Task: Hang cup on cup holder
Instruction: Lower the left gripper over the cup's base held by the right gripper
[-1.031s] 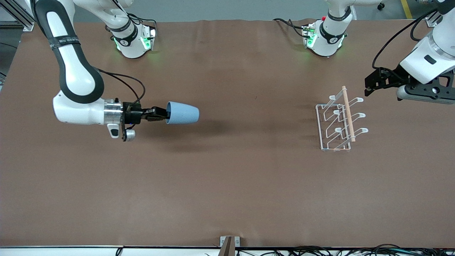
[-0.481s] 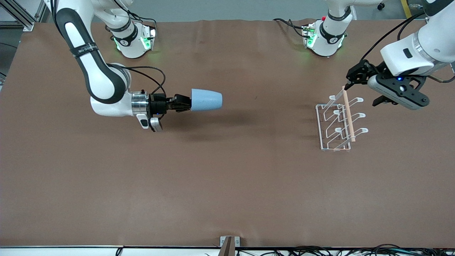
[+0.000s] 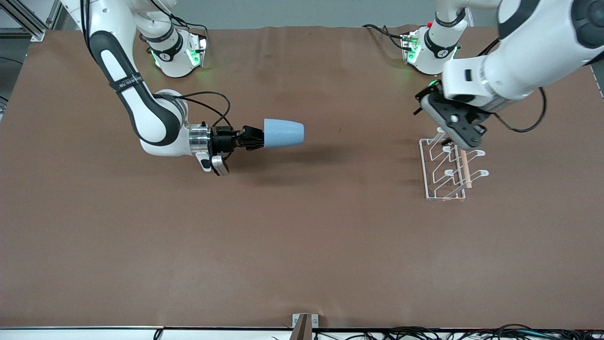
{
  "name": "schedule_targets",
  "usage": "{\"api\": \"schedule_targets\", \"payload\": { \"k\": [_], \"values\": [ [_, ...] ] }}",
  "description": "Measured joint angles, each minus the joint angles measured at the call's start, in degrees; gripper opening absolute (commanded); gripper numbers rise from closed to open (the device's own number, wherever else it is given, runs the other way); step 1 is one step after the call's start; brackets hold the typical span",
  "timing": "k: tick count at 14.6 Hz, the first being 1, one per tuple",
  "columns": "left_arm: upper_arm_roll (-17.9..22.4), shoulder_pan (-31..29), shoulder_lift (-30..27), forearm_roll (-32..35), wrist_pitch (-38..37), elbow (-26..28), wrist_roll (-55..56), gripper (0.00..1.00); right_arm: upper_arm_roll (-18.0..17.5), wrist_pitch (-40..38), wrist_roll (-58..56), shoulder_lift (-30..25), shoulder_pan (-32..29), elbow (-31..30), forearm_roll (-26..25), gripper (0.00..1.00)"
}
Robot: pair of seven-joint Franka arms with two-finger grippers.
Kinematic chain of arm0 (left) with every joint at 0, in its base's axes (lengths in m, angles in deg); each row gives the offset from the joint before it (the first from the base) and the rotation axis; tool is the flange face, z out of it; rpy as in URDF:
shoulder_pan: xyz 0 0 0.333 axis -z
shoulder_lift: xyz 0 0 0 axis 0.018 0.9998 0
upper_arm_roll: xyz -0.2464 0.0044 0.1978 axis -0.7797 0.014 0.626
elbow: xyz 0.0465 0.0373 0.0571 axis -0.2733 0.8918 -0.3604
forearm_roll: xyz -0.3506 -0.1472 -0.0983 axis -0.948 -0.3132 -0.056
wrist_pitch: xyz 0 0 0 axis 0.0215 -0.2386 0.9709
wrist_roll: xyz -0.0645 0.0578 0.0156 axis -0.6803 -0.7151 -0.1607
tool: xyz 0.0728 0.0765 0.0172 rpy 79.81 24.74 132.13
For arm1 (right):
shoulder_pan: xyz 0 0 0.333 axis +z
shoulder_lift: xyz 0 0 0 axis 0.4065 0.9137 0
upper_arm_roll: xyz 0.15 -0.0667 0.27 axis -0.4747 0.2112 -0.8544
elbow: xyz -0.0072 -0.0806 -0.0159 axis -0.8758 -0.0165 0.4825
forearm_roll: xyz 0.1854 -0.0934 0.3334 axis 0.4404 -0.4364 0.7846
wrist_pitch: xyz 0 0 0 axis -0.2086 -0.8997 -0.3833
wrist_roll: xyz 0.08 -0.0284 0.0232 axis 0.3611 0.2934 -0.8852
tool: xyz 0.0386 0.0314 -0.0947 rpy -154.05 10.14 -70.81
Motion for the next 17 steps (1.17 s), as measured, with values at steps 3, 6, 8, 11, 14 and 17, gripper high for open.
{"api": "schedule_targets", "payload": {
  "k": [3,6,8,11,14,17],
  "values": [
    [-1.1,2.1,2.4,0.0,0.6,-0.5,-2.4,1.00,-0.7,0.0,-0.1,0.0,0.0,0.2,0.5,0.01],
    [-1.6,6.9,5.0,1.9,2.5,-0.7,-4.6,1.00,-0.7,0.1,-0.1,0.0,0.0,0.2,0.6,0.01],
    [-1.7,10.9,6.9,3.1,3.1,-1.4,-4.9,1.00,-0.7,0.1,-0.1,0.0,0.0,0.3,0.6,0.01],
    [-1.8,15.7,10.3,5.5,3.3,-4.3,-5.5,1.00,-0.7,0.1,-0.1,0.0,0.0,0.3,0.7,0.01],
    [-1.8,19.3,13.6,6.4,4.3,-7.1,-5.6,1.00,-0.7,0.1,-0.1,0.0,0.0,0.3,0.7,0.01],
    [-1.8,21.4,15.9,6.4,7.0,-8.3,-5.6,1.00,-0.7,0.1,-0.1,0.0,0.0,0.3,0.7,0.01]
  ]
}}
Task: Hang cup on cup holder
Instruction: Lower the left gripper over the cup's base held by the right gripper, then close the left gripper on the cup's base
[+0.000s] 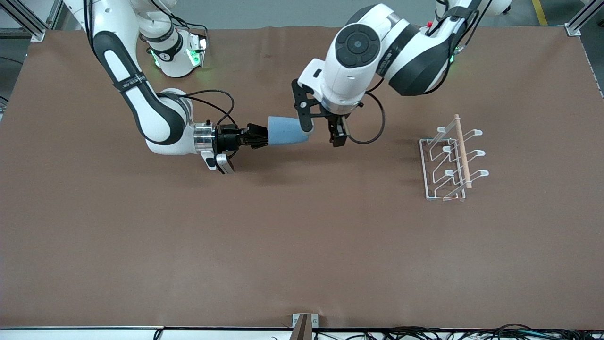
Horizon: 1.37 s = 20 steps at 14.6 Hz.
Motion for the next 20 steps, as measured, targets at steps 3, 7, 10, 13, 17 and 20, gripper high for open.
{"api": "schedule_targets", "payload": {
  "k": [3,7,10,13,17,20],
  "values": [
    [0.0,1.3,1.0,0.0,3.6,-0.2,0.0,1.00,0.0,0.0,0.0,0.0,0.0,0.0,0.0,0.01],
    [0.0,2.3,1.8,0.0,7.8,-0.3,0.0,1.00,0.0,0.0,0.0,0.0,0.0,0.0,0.0,0.01],
    [0.0,3.2,2.4,0.0,9.8,-0.5,0.0,1.00,0.0,0.0,0.0,0.0,0.0,0.0,0.1,0.01],
    [-0.1,4.1,2.9,0.0,10.2,-0.7,0.1,1.00,0.0,0.0,0.0,0.0,0.0,0.0,0.1,0.01],
    [-0.1,4.9,4.1,0.0,11.3,-0.7,0.4,1.00,0.0,0.0,0.0,0.0,0.0,0.0,0.1,0.01],
    [-0.1,5.2,5.5,0.0,13.8,-1.0,0.4,1.00,0.0,0.0,-0.4,0.0,0.0,0.0,0.1,0.01]
  ]
}}
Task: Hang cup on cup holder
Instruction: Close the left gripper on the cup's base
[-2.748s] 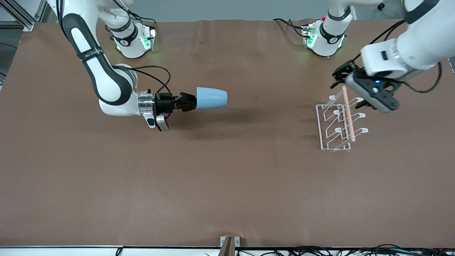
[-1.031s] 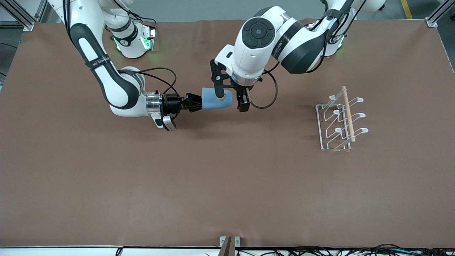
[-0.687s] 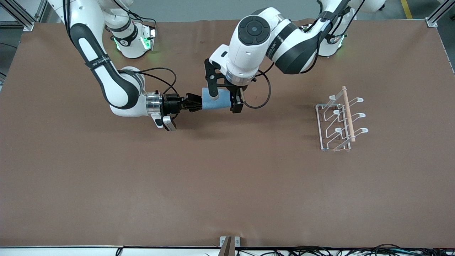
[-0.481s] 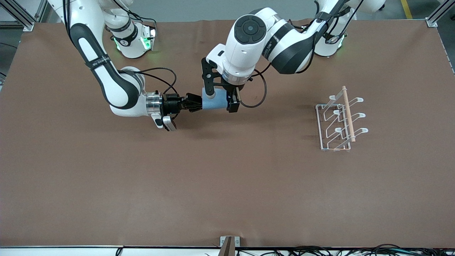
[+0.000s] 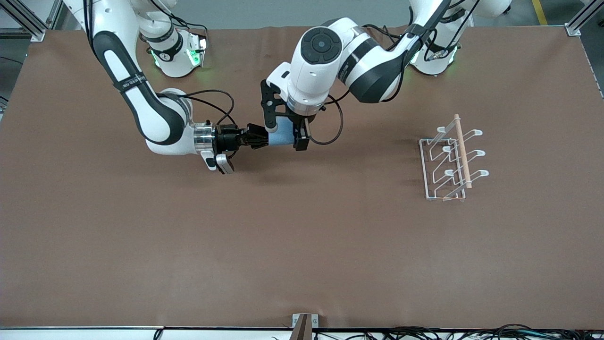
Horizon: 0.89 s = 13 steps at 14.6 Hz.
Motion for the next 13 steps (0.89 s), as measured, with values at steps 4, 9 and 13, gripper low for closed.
{"api": "schedule_targets", "payload": {
  "k": [4,9,13],
  "values": [
    [0.0,0.2,1.0,0.0,0.8,-0.5,2.2,0.57,0.0,0.0,-0.3,0.0,0.0,0.0,0.0,0.01],
    [-0.2,0.2,1.0,0.0,0.7,-0.6,2.5,0.38,0.1,0.1,-0.7,0.0,-0.1,0.0,0.2,0.01],
    [-0.2,0.2,1.0,0.0,0.7,-0.7,2.5,0.33,0.1,0.1,-0.7,0.0,-0.1,0.0,0.2,0.36]
  ]
}}
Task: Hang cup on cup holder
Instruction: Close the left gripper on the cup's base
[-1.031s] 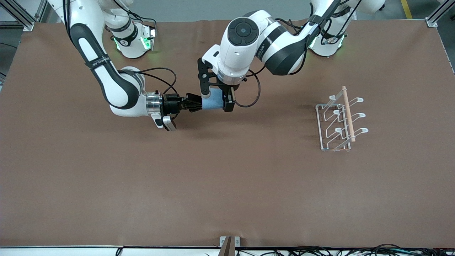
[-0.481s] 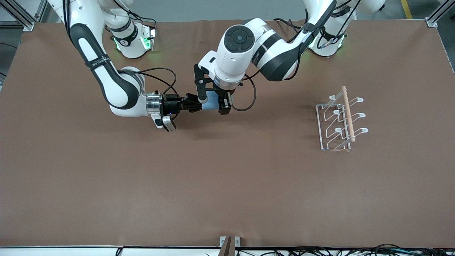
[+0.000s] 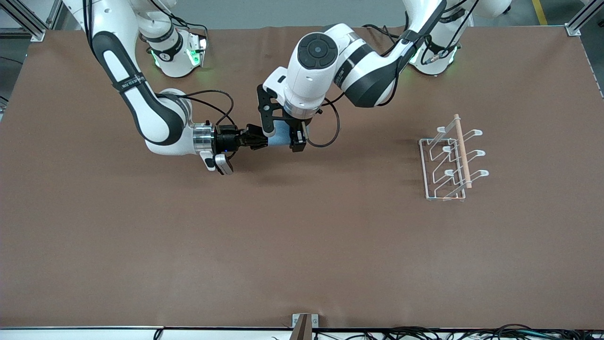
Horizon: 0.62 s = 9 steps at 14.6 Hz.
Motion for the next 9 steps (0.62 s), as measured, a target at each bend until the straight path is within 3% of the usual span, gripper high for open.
{"api": "schedule_targets", "payload": {
  "k": [1,4,6,7,9],
  "values": [
    [0.0,0.0,0.0,0.0,0.0,0.0,0.0,0.30,0.0,0.0,0.0,0.0,0.0,0.0,0.0,0.71],
    [0.1,-0.2,0.0,0.0,0.0,-0.3,0.0,0.23,-0.1,-0.1,0.0,0.0,0.0,0.0,0.1,1.00],
    [0.2,-0.3,0.0,0.0,0.0,-0.4,0.0,0.21,-0.1,-0.1,0.0,0.0,0.0,0.0,0.1,1.00],
    [0.3,-0.3,0.0,0.0,-0.1,-0.5,0.0,0.26,-0.1,-0.1,0.0,0.0,0.0,0.0,0.1,1.00],
    [0.6,-0.4,0.0,0.5,-0.7,-0.8,0.0,0.27,-0.1,-0.1,0.0,0.0,-0.1,0.0,0.1,1.00]
  ]
}}
